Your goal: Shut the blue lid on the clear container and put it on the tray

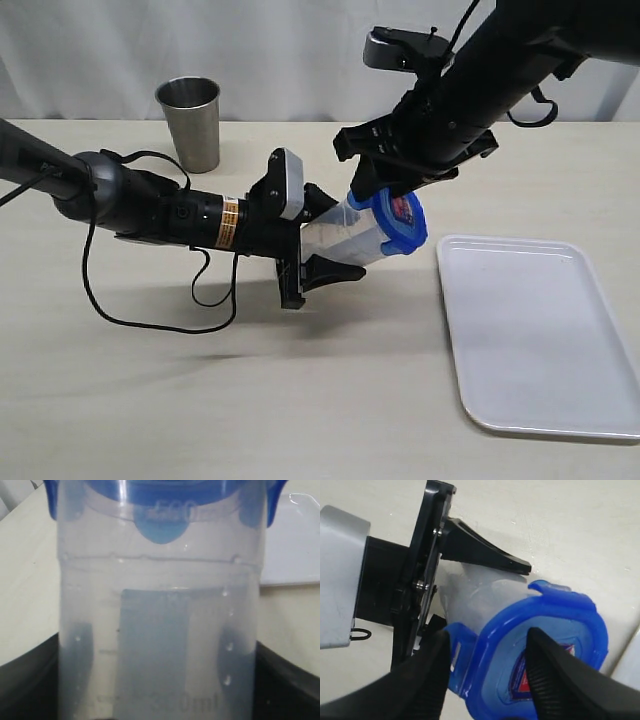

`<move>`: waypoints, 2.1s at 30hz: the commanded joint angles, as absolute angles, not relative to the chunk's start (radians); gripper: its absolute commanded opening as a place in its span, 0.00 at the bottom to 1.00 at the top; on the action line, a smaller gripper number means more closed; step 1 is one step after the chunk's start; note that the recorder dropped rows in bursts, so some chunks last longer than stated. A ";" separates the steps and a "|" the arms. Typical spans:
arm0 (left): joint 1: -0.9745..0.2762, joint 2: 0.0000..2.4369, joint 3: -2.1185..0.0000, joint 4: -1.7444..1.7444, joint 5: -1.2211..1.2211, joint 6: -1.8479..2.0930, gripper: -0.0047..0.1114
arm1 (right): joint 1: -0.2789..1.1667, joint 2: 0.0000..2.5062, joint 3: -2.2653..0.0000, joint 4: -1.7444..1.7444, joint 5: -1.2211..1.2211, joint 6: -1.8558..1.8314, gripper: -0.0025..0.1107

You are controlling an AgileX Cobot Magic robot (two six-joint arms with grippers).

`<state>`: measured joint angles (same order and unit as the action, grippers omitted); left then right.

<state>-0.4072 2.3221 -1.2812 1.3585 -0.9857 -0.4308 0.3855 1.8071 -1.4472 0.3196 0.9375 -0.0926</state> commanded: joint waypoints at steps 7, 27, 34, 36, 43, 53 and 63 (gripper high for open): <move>-0.415 2.334 -1.271 1.377 -0.946 -0.442 0.04 | 0.475 1.863 -1.435 0.080 0.890 0.000 0.41; -0.415 2.334 -1.271 1.377 -0.977 -0.446 0.04 | 0.526 1.905 -1.454 -0.082 0.861 0.083 0.40; -0.415 2.334 -1.271 1.377 -0.971 -0.446 0.04 | 0.526 1.822 -1.522 0.019 0.864 -0.007 0.40; -0.415 2.334 -1.271 1.377 -0.971 -0.449 0.04 | 0.526 1.781 -1.531 0.031 0.862 -0.024 0.40; -0.415 2.329 -1.271 1.377 -0.970 -0.450 0.04 | 0.524 1.611 -1.531 0.012 0.869 -0.049 0.40; -0.495 2.202 -1.271 1.431 -0.662 -0.644 0.04 | 0.524 1.319 -1.464 -0.081 0.898 -0.049 0.06; -0.786 2.188 -1.469 1.696 -0.192 -0.643 0.04 | 0.524 1.099 -1.333 -0.099 0.890 -0.018 0.06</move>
